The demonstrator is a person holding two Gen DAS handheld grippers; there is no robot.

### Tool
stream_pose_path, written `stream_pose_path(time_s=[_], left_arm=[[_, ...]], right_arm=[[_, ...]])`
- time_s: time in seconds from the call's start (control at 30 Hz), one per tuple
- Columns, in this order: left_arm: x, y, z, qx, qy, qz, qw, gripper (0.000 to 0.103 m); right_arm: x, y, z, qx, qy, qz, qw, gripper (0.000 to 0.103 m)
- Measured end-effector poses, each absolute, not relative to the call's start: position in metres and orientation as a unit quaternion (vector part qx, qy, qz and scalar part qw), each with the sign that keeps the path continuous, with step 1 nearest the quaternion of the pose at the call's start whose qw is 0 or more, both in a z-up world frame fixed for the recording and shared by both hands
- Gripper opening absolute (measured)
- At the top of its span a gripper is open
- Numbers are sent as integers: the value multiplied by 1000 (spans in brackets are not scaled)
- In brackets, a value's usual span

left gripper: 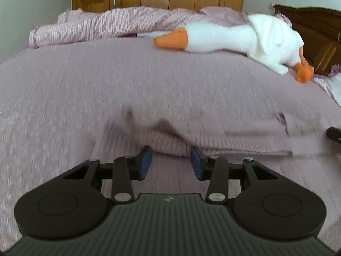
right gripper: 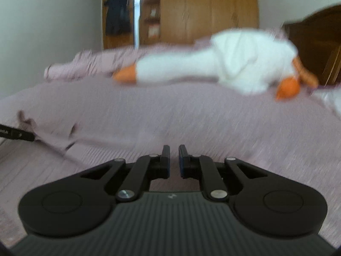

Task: Fold small clothes

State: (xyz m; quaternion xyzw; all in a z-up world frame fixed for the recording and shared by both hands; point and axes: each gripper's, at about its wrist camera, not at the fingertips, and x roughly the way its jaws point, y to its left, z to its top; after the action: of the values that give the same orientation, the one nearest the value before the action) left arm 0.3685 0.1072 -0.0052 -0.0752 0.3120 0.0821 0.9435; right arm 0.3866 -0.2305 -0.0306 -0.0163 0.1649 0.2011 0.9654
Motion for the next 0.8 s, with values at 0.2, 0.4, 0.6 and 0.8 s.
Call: stream_pose_path(time_s=[0.2,0.4,0.6,0.8], left_arm=[[369,111,0,-85,302,81,946,49],[346,95,-6,-56,306,57,949,50],[339,78,-8,-57,310,39,948,50],[340,67,-8,-78,321,36,943,50]], right_arm=[[383,-253,-20,-20,184,195,963,13],[353,-255,-22,-32,244,257,935,13],[355,-244,-40,-40,276,255,926,13],[399,-252,-38,33,227,207,951,13]])
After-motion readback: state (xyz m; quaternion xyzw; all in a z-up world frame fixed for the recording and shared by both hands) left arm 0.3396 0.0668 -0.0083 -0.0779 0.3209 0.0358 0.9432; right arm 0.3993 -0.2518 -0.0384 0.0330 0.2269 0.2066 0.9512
